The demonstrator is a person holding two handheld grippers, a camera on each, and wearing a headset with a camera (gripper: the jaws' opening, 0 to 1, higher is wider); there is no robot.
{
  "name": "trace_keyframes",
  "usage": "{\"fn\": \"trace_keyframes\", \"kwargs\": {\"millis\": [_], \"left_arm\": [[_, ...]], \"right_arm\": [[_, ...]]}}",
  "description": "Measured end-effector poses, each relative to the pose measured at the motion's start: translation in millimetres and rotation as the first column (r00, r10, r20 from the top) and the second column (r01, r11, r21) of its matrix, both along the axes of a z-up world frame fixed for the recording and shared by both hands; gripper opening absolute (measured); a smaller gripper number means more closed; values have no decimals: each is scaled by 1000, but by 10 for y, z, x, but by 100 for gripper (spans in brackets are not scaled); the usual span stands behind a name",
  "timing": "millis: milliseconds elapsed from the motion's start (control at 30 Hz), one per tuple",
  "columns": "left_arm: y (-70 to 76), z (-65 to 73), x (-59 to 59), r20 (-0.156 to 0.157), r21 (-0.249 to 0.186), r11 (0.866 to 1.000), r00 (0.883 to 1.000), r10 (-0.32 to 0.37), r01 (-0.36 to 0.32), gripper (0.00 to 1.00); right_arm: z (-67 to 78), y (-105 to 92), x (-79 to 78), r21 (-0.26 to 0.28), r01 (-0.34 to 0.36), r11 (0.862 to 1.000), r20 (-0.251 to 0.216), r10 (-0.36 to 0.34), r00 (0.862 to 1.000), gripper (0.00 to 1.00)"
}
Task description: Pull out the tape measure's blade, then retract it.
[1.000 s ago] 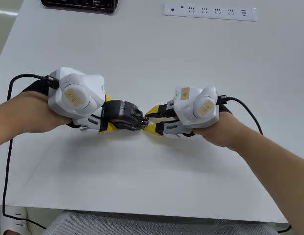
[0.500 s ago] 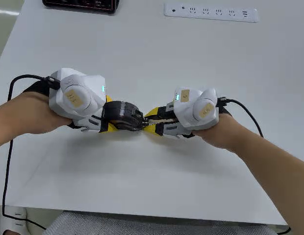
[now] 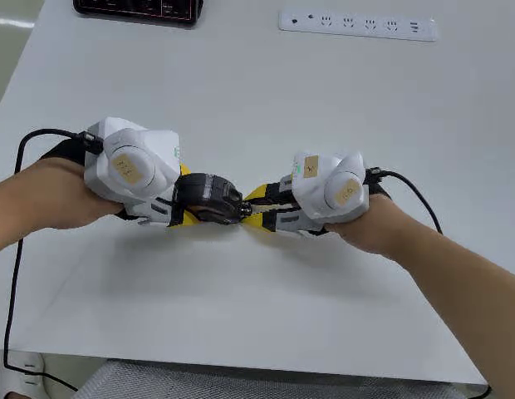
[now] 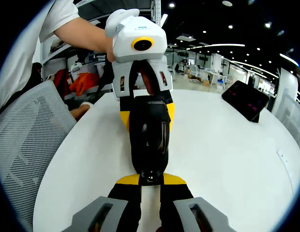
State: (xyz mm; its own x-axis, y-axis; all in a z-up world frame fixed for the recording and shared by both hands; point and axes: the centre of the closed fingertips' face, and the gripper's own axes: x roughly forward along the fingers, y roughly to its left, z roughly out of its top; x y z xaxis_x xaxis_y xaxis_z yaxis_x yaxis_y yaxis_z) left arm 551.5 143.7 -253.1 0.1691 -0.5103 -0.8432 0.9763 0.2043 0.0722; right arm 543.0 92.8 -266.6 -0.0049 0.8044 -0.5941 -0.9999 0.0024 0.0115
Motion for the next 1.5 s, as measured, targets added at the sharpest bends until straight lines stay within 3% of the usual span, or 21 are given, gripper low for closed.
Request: {"fn": "trace_keyframes", "kwargs": {"millis": [733,1500], "left_arm": [[-5,2,-6,0,-3,1000,1000,-11,11,28],[3,0,-3,-1,1,1000,1000,-2,2,28]], "right_arm": [[8,-33,-29,-8,14,1000,-12,-15,1000,9],[26,-291,3,-38,25,999,-13,-26,1000,9]]}}
